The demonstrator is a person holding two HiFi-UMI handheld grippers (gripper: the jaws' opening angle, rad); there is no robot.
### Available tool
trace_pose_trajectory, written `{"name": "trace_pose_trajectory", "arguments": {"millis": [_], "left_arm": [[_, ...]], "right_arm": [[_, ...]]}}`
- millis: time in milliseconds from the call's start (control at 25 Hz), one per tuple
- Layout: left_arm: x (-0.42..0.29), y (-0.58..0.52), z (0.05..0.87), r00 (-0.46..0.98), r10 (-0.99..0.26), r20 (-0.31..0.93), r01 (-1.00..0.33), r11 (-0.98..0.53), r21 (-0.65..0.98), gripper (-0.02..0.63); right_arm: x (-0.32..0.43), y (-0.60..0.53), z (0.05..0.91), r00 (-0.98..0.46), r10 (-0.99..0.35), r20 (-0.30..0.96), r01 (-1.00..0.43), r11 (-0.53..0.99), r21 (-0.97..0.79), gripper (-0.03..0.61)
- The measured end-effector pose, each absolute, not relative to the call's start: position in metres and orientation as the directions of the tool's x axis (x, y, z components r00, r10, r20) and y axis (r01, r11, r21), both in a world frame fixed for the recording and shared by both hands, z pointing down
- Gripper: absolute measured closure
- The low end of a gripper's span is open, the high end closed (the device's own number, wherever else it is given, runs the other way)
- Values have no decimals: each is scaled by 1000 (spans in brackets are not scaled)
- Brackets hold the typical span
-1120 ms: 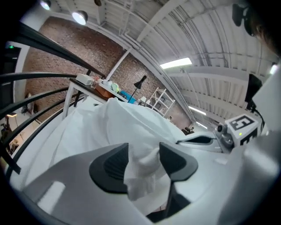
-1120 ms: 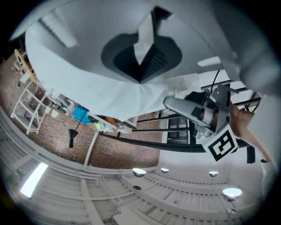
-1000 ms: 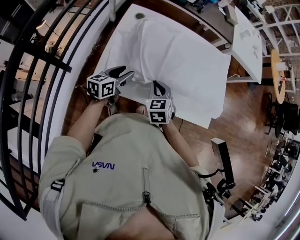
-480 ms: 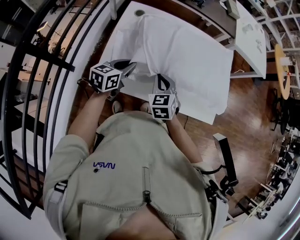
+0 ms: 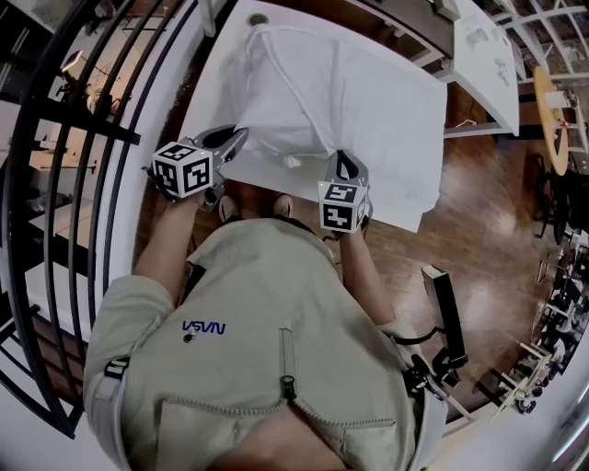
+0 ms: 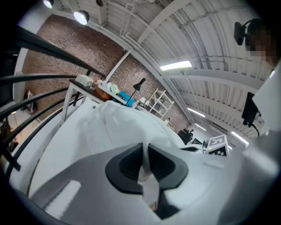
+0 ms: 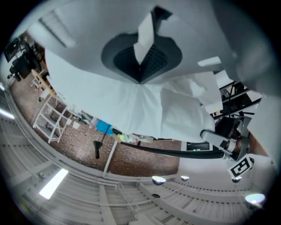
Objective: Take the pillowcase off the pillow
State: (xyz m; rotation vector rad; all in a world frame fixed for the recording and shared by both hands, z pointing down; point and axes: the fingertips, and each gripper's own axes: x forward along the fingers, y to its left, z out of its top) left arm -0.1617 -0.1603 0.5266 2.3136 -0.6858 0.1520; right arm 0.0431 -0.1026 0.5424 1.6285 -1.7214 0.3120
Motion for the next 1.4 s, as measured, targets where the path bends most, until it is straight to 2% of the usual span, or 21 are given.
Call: {"name": "trace_pose_trajectory", "arguments": {"millis": [120,240,400,480,600,720,800,880,960,1120,1280,1400], "left_arm": [[-174,-143,578,833,-432,346,-541,-507,671,584],[-179,-139,597,830,-454,324,-528,-455,717,581],[-168,-134,563,881,-423,211,-434,-548,715,504],[-171,-137,534,887,-438,145,-402,-581,708,431],[-176,-149,497,860,-501,94,-429,-612,665,425],[-166,-162,487,842,-520,147,-496,-637,590,403],[-159,-171,489,821,-538,194,-545,-635,547,390],[-152,-180,491,798,-559,224,-583,-623,521,386],[-143,-189,492,782,-576,236,-605,-615,506,379],[-135,-213,490,758,-602,253,-640,-609,468,371],[-145,-247,499,723,-628,289,-681,-578,449,373],[-150,-271,510,733,-601,320,-675,-580,456,373]], "right_arm": [[33,-93,571,32,-710,703,-945,208,253,571],[27,-90,585,6,-688,725,-946,230,227,571],[32,-98,580,-19,-695,718,-949,238,205,571],[34,-101,578,-46,-693,720,-949,255,184,571],[28,-97,579,-112,-674,730,-946,297,129,571],[20,-91,577,-215,-649,730,-933,357,43,561],[13,-91,563,-296,-639,709,-910,415,-7,529],[11,-94,542,-364,-650,667,-886,463,-32,499],[12,-102,514,-405,-688,602,-871,490,-25,497],[7,-125,468,-454,-739,498,-855,519,-10,499],[-6,-150,460,-448,-741,500,-849,528,23,499],[-23,-170,457,-427,-743,516,-850,524,51,497]]}}
